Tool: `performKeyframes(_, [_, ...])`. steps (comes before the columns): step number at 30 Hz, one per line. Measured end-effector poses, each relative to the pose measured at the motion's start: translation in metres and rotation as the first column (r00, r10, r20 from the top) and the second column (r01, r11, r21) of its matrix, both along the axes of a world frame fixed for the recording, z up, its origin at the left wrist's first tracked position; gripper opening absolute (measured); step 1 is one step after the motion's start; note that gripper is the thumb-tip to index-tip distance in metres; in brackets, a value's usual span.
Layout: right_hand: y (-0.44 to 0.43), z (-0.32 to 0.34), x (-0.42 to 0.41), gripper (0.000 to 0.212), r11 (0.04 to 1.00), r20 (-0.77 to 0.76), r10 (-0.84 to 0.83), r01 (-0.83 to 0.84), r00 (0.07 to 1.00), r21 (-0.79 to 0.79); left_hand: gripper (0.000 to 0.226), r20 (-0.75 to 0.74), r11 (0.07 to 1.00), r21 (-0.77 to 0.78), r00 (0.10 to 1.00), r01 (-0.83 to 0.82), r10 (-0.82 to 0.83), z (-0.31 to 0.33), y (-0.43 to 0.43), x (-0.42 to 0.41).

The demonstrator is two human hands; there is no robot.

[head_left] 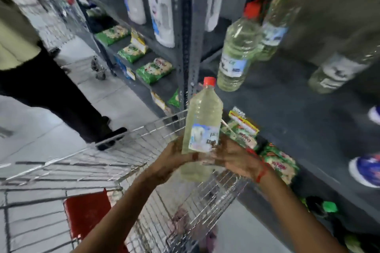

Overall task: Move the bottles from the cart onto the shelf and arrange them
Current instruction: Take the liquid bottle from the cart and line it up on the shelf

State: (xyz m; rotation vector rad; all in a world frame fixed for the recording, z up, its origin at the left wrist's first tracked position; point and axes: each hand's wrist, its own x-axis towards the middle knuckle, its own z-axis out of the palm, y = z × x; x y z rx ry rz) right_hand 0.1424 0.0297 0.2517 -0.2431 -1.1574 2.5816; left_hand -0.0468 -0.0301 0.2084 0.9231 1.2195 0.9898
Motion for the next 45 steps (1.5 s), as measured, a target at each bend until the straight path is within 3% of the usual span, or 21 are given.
performKeyframes(1, [0.001, 0.019, 0.002, 0.048, 0.995, -0.035, -0.048, 0.050, 0.998, 0.091, 0.055, -0.020, 0.998, 0.035, 0.999, 0.043, -0.042, 0.011, 0.007, 0.007])
performKeyframes(3, [0.008, 0.030, 0.016, 0.054, 0.996, 0.060, -0.082, 0.084, 0.995, -0.032, 0.071, -0.128, 0.983, 0.091, 0.980, 0.162, -0.150, 0.033, 0.026, 0.021])
performKeyframes(5, [0.015, 0.038, 0.039, 0.060, 0.955, 0.078, -0.274, 0.262, 0.959, 0.141, 0.076, -0.248, 0.932, 0.148, 0.925, 0.331, -0.289, 0.053, 0.049, 0.034])
performKeyframes(7, [0.029, 0.035, 0.059, 0.080, 0.844, 0.262, -0.513, 0.424, 0.817, 0.329, 0.073, -0.326, 0.875, 0.163, 0.862, 0.457, -0.389, 0.066, 0.075, 0.049])
performKeyframes(8, [0.037, 0.029, 0.071, 0.087, 0.770, 0.279, -0.619, 0.498, 0.734, 0.399, 0.073, -0.369, 0.863, 0.169, 0.842, 0.477, -0.393, 0.070, 0.087, 0.058])
performKeyframes(13, [0.071, 0.019, 0.118, 0.089, 0.529, 0.230, -0.826, 0.566, 0.515, 0.633, 0.075, -0.646, 0.874, 0.169, 0.721, 0.455, -0.250, 0.075, 0.142, 0.106])
performKeyframes(18, [0.098, 0.014, 0.145, 0.084, 0.425, 0.219, -0.898, 0.620, 0.383, 0.660, 0.085, -0.637, 0.857, 0.238, 0.740, 0.457, -0.218, 0.069, 0.186, 0.141])
performKeyframes(27, [0.103, -0.007, 0.152, 0.091, 0.326, 0.213, -0.944, 0.626, 0.251, 0.708, 0.080, -0.616, 0.849, 0.232, 0.747, 0.474, -0.249, 0.036, 0.211, 0.158])
performKeyframes(30, [0.101, -0.015, 0.152, 0.090, 0.284, 0.198, -0.959, 0.628, 0.205, 0.725, 0.088, -0.657, 0.825, 0.245, 0.713, 0.509, -0.245, 0.033, 0.218, 0.160])
performKeyframes(39, [0.106, -0.020, 0.153, 0.084, 0.260, 0.186, -0.965, 0.630, 0.182, 0.732, 0.086, -0.605, 0.824, 0.244, 0.745, 0.510, -0.282, 0.024, 0.221, 0.159])
performKeyframes(42, [0.104, -0.026, 0.152, 0.088, 0.272, 0.206, -0.962, 0.630, 0.179, 0.727, 0.084, -0.659, 0.828, 0.285, 0.726, 0.483, -0.197, 0.029, 0.204, 0.157])
performKeyframes(45, [0.104, -0.036, 0.145, 0.094, 0.294, 0.243, -0.955, 0.609, 0.168, 0.737, 0.066, -0.601, 0.842, 0.484, 0.790, 0.238, 0.122, 0.023, 0.174, 0.145])
